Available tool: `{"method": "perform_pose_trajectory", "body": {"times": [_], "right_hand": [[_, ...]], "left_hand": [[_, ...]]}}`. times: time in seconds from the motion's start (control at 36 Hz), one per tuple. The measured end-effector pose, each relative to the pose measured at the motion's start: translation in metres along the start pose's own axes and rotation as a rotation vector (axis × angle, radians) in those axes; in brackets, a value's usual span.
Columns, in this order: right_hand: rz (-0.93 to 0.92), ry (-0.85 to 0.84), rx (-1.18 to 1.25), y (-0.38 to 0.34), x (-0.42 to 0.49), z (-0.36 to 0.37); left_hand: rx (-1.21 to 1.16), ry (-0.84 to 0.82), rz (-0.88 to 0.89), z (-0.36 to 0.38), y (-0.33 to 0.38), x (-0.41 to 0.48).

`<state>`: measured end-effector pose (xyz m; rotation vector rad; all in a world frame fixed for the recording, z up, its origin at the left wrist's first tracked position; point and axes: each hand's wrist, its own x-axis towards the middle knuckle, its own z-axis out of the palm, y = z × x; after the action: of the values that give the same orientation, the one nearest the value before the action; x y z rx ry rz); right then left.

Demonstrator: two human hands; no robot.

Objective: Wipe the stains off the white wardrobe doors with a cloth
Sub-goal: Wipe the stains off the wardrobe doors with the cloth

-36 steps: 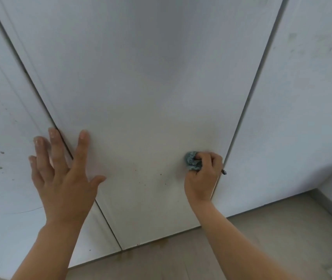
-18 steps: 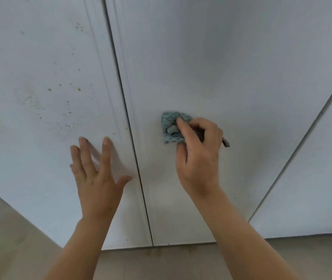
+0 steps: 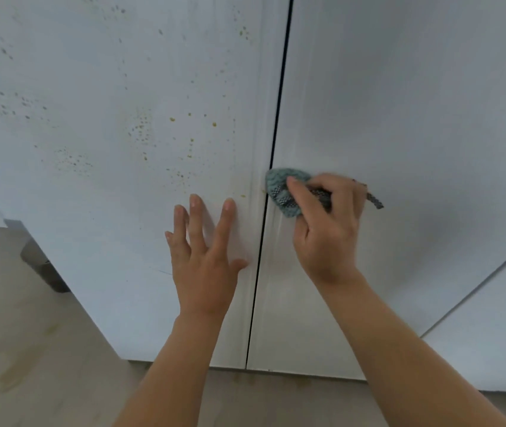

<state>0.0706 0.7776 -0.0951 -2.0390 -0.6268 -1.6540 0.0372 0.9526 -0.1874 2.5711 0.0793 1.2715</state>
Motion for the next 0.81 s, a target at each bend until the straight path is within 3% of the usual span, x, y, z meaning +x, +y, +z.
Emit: {"method": "perform_pose_trajectory", "body": {"times": [0.22, 0.42, 0.56, 0.67, 0.72, 0.81], "right_hand": [[-0.196, -0.391, -0.029, 0.013, -0.090, -0.002], [-0.079, -0.136, -0.029, 0.016, -0.045, -0.004], [-0.321, -0.361, -0.062, 0.042, -0.103, -0.007], [-0.227, -0.508, -0.057, 0.049, -0.135, -0.018], [-0.173, -0.481, -0.019, 0.045, -0.130, -0.021], [-0.064, -0.286, 0.000, 0.038, -0.100, -0.032]], "left_hand": [[0.022, -0.025, -0.005, -0.002, 0.001, -0.001], [0.025, -0.015, -0.009, -0.009, 0.007, -0.002], [-0.018, 0.006, -0.072, -0.006, 0.003, -0.014], [-0.126, -0.102, -0.255, 0.002, 0.004, -0.034], [-0.223, -0.154, -0.309, 0.009, 0.005, -0.040], [-0.322, -0.189, -0.325, 0.021, 0.005, -0.041]]}}
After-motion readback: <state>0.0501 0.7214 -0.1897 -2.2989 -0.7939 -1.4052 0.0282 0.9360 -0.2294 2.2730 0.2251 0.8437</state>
